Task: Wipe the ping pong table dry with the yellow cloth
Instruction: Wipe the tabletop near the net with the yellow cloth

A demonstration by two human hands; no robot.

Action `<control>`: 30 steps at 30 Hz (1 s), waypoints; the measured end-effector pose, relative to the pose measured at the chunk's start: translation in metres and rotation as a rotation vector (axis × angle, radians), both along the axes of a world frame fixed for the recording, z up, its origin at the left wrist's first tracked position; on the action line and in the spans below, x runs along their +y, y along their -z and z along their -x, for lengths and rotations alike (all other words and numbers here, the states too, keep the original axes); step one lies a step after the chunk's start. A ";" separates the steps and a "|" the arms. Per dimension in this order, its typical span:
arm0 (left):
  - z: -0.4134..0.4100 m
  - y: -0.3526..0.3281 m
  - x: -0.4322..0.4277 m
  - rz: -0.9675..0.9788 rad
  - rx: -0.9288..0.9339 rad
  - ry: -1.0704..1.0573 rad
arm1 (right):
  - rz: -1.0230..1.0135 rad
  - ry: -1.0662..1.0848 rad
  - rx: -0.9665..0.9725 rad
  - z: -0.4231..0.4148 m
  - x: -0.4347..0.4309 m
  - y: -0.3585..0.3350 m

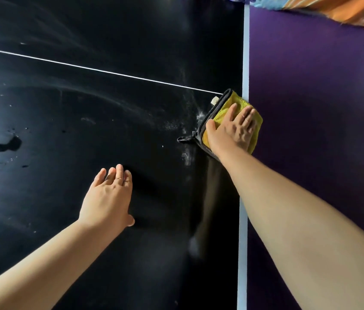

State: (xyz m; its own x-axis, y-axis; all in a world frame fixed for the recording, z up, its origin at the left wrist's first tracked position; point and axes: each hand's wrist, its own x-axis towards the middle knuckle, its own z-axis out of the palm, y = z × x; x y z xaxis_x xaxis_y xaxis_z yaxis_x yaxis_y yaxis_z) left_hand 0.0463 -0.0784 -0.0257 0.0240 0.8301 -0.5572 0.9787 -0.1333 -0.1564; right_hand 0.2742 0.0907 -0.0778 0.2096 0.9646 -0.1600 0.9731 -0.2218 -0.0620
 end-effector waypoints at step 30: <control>0.003 -0.002 -0.062 -0.364 -0.258 -0.077 | 0.105 -0.866 -0.124 0.002 -0.193 -0.008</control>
State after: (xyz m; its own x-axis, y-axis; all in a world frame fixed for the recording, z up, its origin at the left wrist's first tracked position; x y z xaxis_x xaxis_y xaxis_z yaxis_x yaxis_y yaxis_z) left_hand 0.0433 -0.1402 -0.0235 0.0548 0.9756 -0.2128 0.9967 -0.0405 0.0709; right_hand 0.2723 -0.1026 -0.0701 -0.5667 0.7743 -0.2816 0.8005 0.5983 0.0341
